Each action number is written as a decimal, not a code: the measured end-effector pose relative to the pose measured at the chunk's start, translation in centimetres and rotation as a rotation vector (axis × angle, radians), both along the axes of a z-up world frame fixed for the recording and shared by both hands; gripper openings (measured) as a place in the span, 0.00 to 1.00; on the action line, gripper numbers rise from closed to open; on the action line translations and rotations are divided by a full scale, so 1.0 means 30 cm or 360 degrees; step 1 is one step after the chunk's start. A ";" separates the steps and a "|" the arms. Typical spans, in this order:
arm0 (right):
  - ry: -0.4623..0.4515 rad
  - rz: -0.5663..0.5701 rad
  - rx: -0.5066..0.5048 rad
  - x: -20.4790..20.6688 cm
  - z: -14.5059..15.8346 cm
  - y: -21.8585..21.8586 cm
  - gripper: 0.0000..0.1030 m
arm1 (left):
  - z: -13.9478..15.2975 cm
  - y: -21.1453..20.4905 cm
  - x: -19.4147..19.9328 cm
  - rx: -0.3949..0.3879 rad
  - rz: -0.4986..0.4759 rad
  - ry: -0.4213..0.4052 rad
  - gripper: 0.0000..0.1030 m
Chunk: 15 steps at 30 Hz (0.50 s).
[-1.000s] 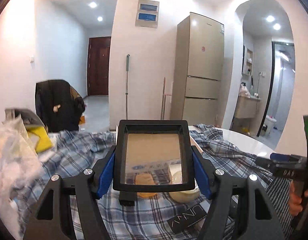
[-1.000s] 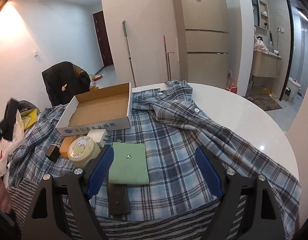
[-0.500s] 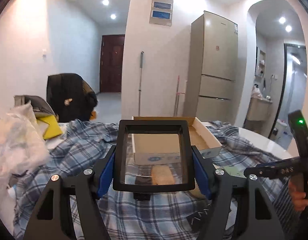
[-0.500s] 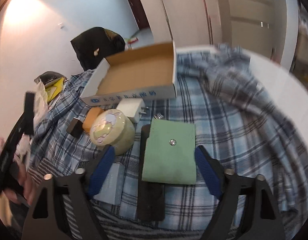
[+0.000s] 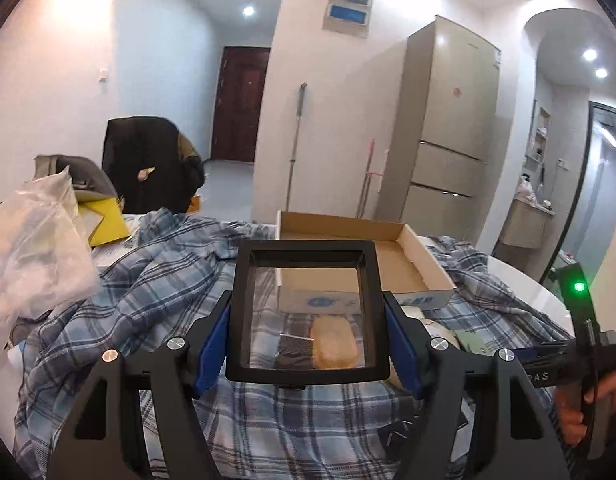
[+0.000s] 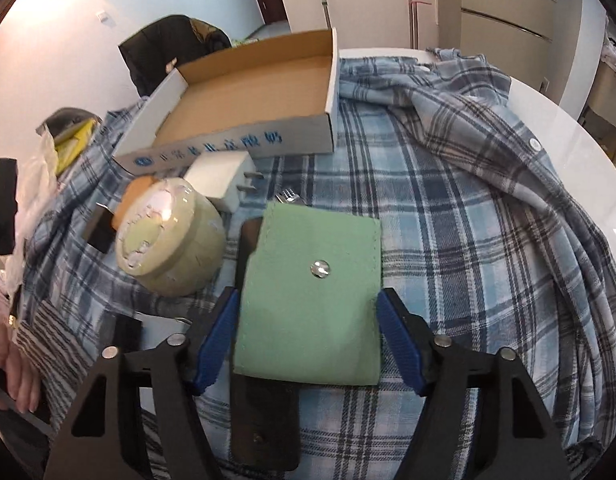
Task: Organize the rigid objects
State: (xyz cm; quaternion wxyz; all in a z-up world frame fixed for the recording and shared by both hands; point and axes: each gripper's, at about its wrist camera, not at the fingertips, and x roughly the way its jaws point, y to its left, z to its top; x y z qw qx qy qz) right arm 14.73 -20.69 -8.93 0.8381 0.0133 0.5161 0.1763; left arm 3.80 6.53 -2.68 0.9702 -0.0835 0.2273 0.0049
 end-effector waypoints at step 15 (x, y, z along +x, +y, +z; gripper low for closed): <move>-0.0044 -0.0061 0.0085 -0.007 0.032 -0.026 0.64 | 0.000 -0.006 -0.003 -0.0010 -0.0026 0.0001 0.70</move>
